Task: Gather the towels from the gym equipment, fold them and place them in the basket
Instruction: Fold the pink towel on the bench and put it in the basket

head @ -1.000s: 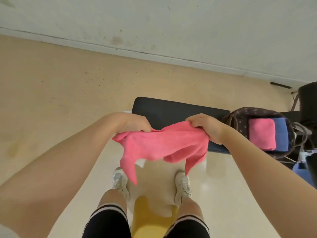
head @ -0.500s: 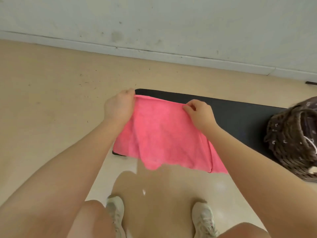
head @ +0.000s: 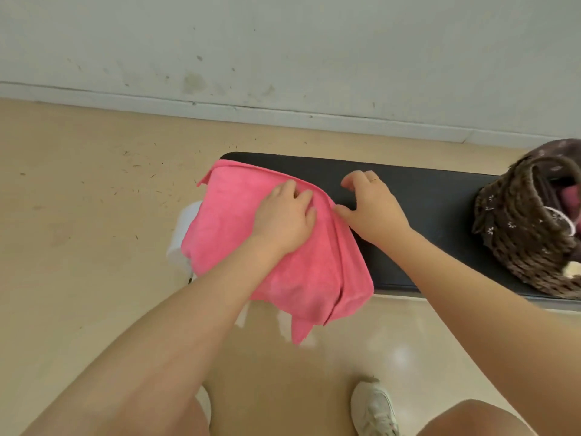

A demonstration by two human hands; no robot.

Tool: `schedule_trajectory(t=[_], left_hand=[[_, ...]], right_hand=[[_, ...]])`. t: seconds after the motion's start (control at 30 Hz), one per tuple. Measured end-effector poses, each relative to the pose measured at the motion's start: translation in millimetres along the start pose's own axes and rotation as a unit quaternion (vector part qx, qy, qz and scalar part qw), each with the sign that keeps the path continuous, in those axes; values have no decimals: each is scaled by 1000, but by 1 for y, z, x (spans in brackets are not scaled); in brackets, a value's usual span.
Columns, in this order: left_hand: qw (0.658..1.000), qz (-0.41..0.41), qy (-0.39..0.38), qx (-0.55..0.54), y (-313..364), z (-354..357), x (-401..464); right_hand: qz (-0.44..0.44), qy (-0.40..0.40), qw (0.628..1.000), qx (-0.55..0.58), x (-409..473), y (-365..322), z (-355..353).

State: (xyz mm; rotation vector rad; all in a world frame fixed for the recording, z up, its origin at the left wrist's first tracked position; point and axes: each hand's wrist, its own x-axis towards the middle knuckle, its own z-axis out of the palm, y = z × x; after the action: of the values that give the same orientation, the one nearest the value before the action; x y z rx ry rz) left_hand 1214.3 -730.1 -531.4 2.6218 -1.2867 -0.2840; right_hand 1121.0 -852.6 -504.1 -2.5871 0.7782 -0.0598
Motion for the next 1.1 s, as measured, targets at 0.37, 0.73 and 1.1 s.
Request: schedule_trajectory(t=[0.37,0.73,1.1], left_hand=[[995,-30,-82,41,-1,12,-7],[996,-72,-33,39,-11,13,21],[963,-47,9,-265,-36,-15,11]], right_hand=[[37,-84,963,-254,-56,-9,6],[111,48,949,-293,17,50,-63],[-94,-6,980,-178,25,-26,9]])
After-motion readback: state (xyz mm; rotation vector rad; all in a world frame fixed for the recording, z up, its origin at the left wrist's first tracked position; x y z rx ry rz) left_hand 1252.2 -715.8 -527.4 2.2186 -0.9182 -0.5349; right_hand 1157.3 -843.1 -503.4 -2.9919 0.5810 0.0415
